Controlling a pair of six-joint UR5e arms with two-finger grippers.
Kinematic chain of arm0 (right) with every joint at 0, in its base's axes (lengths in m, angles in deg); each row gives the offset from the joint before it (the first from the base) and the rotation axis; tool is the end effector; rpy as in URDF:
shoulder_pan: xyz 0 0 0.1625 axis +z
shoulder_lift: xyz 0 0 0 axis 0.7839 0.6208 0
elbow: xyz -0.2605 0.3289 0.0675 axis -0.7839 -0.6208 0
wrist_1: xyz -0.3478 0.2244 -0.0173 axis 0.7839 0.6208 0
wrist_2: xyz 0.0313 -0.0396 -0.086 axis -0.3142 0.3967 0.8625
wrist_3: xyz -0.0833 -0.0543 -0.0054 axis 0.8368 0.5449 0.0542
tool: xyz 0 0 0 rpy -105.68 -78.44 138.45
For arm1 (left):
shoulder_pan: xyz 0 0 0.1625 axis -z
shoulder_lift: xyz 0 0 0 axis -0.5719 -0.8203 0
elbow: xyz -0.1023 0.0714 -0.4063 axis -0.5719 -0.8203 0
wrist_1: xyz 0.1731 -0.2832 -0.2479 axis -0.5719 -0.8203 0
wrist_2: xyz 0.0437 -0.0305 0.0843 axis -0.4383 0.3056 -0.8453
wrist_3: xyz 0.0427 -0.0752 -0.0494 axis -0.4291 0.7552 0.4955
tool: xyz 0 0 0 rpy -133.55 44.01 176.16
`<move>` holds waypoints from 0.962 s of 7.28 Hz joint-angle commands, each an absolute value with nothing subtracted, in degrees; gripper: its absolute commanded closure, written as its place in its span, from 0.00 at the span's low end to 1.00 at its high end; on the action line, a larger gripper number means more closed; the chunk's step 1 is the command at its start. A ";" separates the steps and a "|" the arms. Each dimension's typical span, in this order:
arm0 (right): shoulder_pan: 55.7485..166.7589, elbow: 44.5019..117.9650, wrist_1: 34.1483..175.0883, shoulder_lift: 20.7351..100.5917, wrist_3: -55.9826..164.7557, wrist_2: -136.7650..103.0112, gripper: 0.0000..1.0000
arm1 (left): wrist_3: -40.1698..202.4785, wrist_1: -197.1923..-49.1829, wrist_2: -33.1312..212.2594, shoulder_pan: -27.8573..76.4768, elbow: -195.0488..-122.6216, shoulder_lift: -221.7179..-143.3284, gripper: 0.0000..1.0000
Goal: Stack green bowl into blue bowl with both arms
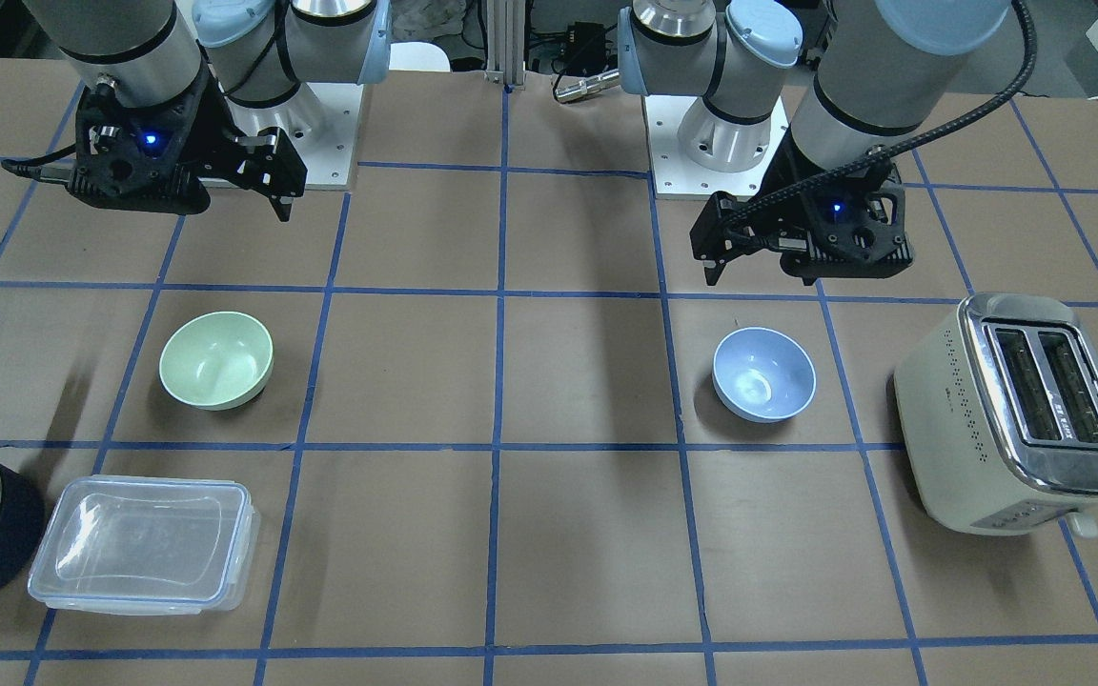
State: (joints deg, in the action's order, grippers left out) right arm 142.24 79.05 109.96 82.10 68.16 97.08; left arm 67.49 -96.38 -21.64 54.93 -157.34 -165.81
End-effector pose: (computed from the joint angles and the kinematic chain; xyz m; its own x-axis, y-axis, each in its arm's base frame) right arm 0.1368 -0.4677 0.4793 -0.9992 0.0343 0.0223 0.0369 0.9911 0.1277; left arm -0.1322 -0.5101 0.4682 -0.9997 -0.0220 0.0052 -0.0218 0.9993 0.0320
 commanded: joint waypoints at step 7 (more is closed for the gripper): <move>142.15 78.68 110.14 81.65 68.25 97.20 0.00 | 67.74 -96.82 -21.71 54.76 -157.69 -166.18 0.00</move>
State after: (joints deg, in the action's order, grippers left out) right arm 142.23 78.75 110.11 81.60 68.18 97.20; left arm 67.68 -96.86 -21.74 54.75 -157.50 -165.96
